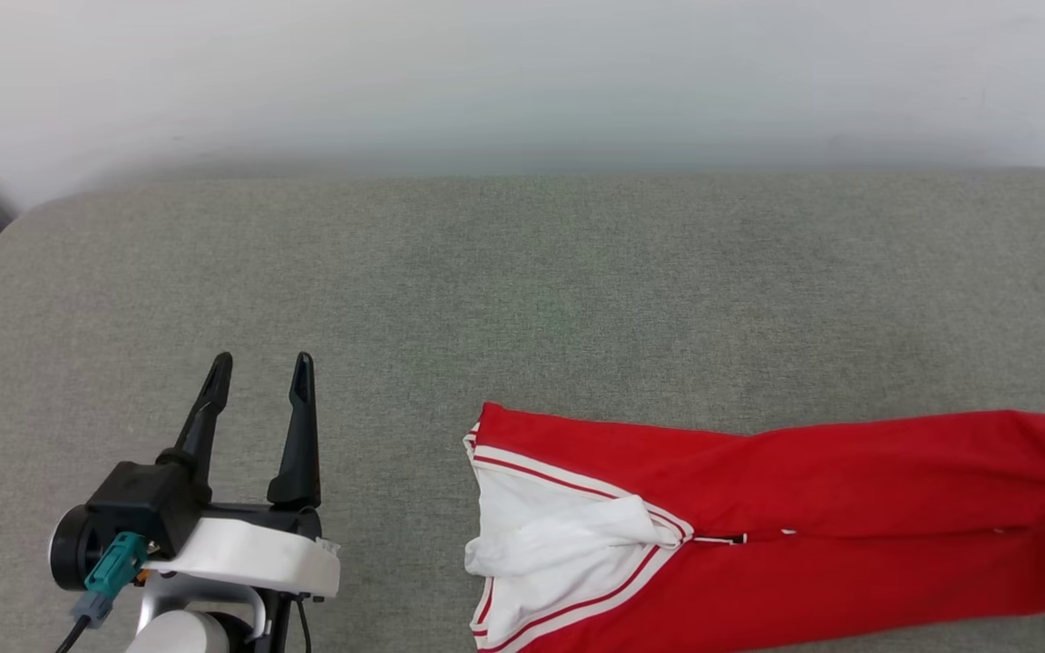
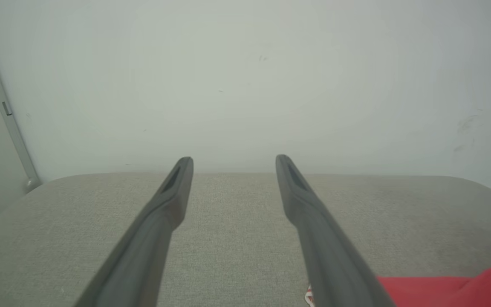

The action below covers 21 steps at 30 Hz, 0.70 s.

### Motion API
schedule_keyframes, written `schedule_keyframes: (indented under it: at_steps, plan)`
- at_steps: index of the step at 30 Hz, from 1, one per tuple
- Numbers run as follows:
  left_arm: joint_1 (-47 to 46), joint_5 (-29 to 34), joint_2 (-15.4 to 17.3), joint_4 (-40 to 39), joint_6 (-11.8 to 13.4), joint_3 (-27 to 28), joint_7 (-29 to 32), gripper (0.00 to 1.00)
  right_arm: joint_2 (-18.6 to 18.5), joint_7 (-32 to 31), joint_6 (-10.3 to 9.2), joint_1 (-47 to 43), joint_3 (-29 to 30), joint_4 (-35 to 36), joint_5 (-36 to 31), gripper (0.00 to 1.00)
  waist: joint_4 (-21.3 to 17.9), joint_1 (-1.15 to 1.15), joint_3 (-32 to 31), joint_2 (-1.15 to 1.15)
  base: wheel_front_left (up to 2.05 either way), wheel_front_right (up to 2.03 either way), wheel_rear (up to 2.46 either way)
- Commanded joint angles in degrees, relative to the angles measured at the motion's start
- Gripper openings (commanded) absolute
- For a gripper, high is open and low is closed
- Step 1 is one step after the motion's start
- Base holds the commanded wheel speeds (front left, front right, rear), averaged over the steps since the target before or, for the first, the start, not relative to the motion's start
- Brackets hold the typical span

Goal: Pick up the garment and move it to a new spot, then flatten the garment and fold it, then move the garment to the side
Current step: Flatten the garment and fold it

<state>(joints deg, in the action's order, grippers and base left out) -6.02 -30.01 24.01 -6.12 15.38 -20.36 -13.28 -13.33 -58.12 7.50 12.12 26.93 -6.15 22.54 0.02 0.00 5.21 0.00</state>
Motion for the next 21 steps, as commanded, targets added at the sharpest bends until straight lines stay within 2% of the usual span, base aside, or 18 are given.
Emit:
schedule_keyframes:
  at_steps: [1, 5, 6, 7, 12, 15, 21]
  plan:
    - [0.5, -0.2, -0.2, 0.1, 0.0, -0.2, 0.0, 1.00, 1.8, -1.6, -0.02, 0.9, 0.4, 0.0, -0.3, 0.00, -0.2, 0.00, -0.2, 0.00, 0.00, 0.00, 0.00]
    - [0.6, -0.2, -0.5, 0.4, -0.2, -0.6, 0.0, 1.00, 5.2, -5.5, -0.02, 1.3, 0.1, 0.2, 1.0, 0.00, -0.1, 0.00, -0.5, 0.00, 0.00, 0.00, 0.00]
    - [0.6, -0.3, -0.6, 0.5, -0.3, -1.0, 0.2, 1.00, 7.5, -8.1, -0.02, 1.4, -0.6, 0.0, 3.5, 0.00, 0.0, 0.00, -0.8, 0.00, 0.00, 0.00, 0.00]
    - [0.6, -0.3, -0.6, 0.5, -0.3, -1.0, 0.2, 1.00, 7.5, -8.1, -0.02, 1.4, -0.6, 0.0, 3.5, 0.00, 0.0, 0.00, -0.8, 0.00, 0.00, 0.00, 0.00]
    - [-0.3, 0.1, -0.3, 1.2, -1.1, -2.2, 0.8, 1.00, 10.3, -11.0, -0.02, 0.7, -2.9, -1.8, 13.5, 0.00, 0.7, 0.00, -1.6, 0.00, 0.00, 0.00, 0.00]
    - [-0.7, 0.2, -0.2, 1.4, -1.2, -2.6, 1.1, 1.00, 10.6, -8.5, -0.02, 0.8, -7.5, -5.7, 23.2, 0.00, 1.0, 0.00, -2.0, 0.00, 0.00, 0.00, 0.00]
    - [-2.0, 0.2, -0.4, 1.5, -1.7, -3.2, 1.7, 1.00, 10.5, 2.2, -0.01, 2.6, -21.5, -14.4, 37.4, 0.00, 2.5, 0.00, -2.0, 0.00, 0.00, 0.00, 0.00]
